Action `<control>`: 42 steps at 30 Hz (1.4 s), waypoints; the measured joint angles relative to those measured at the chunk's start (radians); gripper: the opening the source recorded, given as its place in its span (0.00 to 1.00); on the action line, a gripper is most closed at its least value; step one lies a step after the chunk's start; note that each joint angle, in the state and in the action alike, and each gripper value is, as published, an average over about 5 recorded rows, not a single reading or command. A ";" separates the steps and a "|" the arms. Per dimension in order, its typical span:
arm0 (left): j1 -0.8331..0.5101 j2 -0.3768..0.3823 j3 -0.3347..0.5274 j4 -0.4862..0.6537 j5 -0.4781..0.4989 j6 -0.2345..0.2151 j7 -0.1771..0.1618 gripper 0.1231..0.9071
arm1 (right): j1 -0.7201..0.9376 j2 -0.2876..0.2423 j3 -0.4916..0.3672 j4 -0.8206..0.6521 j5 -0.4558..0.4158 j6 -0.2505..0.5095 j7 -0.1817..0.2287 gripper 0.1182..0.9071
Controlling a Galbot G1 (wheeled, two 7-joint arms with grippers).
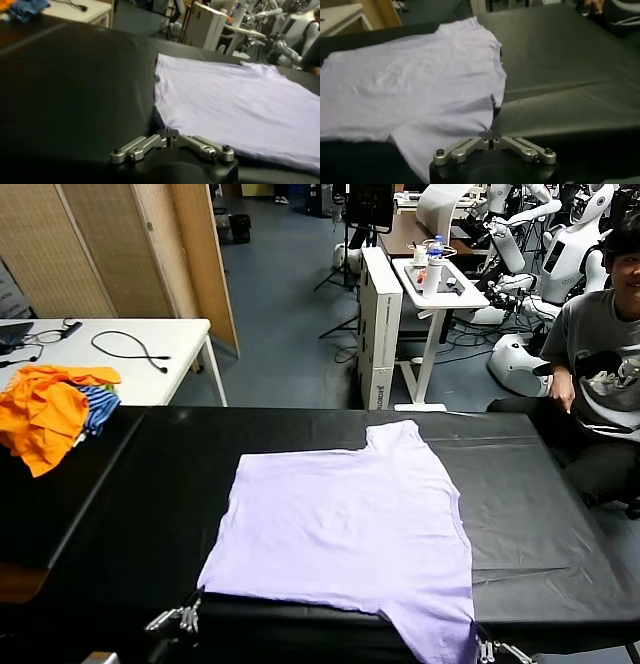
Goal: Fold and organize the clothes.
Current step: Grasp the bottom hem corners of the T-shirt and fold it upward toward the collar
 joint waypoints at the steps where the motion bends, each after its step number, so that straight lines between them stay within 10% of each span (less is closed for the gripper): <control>1: -0.012 0.002 0.003 0.004 -0.005 -0.007 0.001 0.03 | 0.023 -0.006 -0.001 -0.009 0.009 0.005 -0.001 0.03; 18: -0.279 0.016 0.101 0.140 0.046 -0.030 -0.056 0.03 | 0.439 -0.114 -0.087 -0.262 0.045 0.014 0.003 0.03; 42: -0.453 0.103 0.179 0.303 0.073 -0.008 -0.084 0.03 | 0.672 -0.132 -0.203 -0.462 -0.009 -0.012 0.014 0.07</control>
